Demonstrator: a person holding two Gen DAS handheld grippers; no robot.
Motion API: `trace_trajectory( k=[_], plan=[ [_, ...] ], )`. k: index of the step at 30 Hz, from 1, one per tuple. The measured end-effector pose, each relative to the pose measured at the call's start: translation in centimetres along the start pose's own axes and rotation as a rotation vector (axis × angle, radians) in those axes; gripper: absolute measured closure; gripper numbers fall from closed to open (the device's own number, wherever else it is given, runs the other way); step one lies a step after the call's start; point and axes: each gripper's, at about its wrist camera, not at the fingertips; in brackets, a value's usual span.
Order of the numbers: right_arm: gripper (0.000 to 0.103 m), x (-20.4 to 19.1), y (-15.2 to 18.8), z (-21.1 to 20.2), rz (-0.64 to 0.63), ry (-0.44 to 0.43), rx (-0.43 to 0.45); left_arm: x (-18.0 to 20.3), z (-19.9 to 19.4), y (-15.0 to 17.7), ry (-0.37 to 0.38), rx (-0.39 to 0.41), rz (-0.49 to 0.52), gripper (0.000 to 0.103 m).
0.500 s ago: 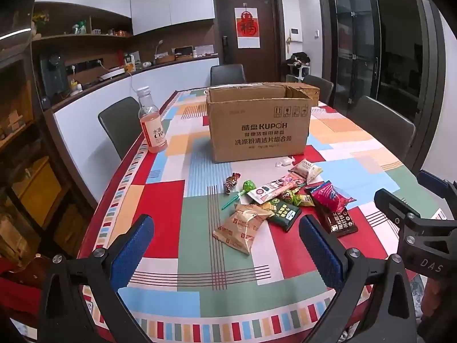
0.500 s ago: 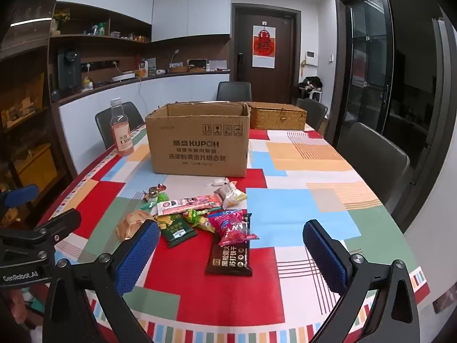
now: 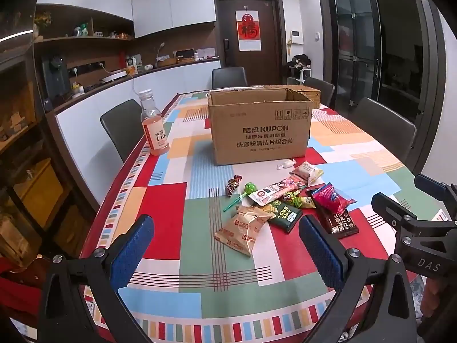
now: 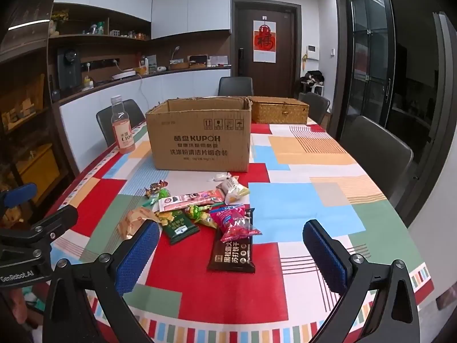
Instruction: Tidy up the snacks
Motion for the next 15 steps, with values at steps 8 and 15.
trace_trajectory(
  k=[8,15],
  plan=[
    [0.001,-0.14,0.10,-0.05,-0.002,0.004,0.002,-0.05,0.05,0.11,-0.004,0.005,-0.001,0.000],
    [0.001,-0.17,0.08,-0.06,-0.003,0.003,0.003,-0.14,0.10,0.02,-0.005,0.007,-0.001,0.000]
  ],
)
Point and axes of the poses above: each gripper's, at about its wrist camera, not at the fingertips, and z roughly the way its jaws point, x to its right, y to its underside, and after that the axes turned 12 degrees about y, right-handed
